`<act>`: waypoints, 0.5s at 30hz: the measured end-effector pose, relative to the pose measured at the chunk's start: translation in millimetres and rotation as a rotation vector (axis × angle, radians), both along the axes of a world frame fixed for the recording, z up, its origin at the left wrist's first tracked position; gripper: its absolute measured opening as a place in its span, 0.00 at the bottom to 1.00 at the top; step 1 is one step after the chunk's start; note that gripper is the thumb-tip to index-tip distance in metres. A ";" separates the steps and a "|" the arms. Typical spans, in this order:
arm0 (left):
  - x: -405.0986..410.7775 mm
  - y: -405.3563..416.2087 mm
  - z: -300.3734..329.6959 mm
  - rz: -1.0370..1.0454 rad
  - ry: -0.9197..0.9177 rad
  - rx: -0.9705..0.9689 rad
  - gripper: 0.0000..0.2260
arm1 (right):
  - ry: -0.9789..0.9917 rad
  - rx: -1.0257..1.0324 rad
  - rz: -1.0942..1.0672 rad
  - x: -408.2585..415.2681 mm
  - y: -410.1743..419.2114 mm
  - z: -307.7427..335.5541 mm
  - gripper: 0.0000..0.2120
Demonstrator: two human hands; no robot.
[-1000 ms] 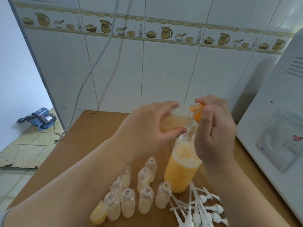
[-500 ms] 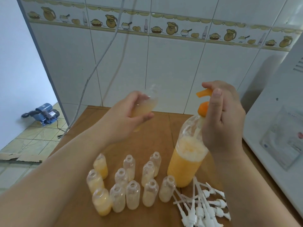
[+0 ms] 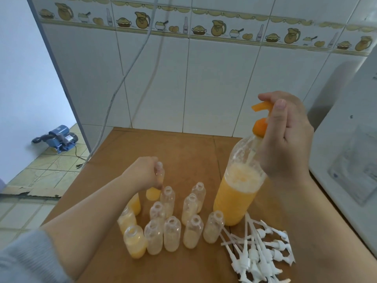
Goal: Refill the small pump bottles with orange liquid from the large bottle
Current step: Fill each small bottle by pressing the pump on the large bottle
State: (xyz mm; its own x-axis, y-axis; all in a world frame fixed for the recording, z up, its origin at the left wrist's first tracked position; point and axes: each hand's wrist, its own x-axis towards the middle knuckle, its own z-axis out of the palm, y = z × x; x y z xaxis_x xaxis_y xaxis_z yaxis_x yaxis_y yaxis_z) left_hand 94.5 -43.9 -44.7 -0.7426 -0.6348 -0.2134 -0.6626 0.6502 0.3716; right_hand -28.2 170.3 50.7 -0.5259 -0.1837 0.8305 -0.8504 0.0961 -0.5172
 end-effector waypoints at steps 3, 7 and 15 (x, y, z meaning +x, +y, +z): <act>-2.7 -0.8 -7.4 -0.017 -0.117 -0.010 0.30 | 0.007 -0.003 0.005 -0.2 0.8 0.0 0.18; -3.5 -5.5 -7.9 -0.082 -0.231 -0.023 0.25 | 0.005 0.008 -0.014 -1.3 0.7 0.0 0.19; -14.3 7.2 8.8 -0.568 -0.428 -0.315 0.32 | 0.013 0.012 -0.018 -4.1 -2.1 -0.4 0.19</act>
State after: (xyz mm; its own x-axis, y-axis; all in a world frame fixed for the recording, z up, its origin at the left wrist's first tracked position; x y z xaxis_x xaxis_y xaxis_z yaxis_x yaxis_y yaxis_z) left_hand 80.3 -36.7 -36.0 -0.8658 -0.2597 -0.4277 -0.2399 0.9656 -0.1006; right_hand -32.3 168.1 50.4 -0.5185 -0.1841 0.8350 -0.8551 0.1178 -0.5050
